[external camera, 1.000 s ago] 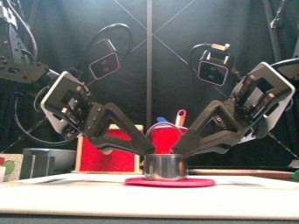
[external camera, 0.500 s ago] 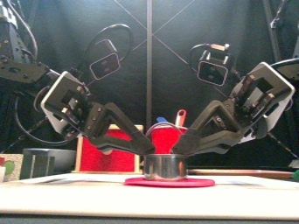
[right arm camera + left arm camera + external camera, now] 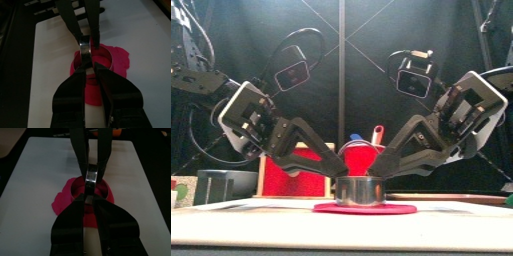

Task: Get the cutter from the drawer then cut the dough then place the extra dough in the bowl
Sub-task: Cut the dough

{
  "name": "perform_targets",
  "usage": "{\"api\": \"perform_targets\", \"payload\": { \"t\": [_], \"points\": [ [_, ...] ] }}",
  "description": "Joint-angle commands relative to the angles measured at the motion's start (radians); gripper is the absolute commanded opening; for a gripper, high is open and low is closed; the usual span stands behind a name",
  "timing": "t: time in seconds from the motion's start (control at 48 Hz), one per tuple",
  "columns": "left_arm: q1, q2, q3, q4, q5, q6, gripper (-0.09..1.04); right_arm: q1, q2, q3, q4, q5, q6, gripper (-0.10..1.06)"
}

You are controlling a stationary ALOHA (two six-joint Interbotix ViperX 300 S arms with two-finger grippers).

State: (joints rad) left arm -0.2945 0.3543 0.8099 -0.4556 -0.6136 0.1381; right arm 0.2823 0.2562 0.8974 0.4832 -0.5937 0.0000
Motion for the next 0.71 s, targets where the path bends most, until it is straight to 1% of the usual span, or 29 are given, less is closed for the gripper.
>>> {"api": "perform_targets", "payload": {
  "t": [0.021, 0.708],
  "points": [
    [0.009, 0.031, 0.015, -0.005, 0.081, -0.003, 0.42, -0.055, 0.063, -0.002, 0.008, 0.054, 0.014, 0.43],
    [0.009, 0.049, 0.008, -0.005, 0.101, -0.003, 0.42, -0.055, 0.081, -0.006, 0.009, 0.066, 0.015, 0.43]
  ]
}}
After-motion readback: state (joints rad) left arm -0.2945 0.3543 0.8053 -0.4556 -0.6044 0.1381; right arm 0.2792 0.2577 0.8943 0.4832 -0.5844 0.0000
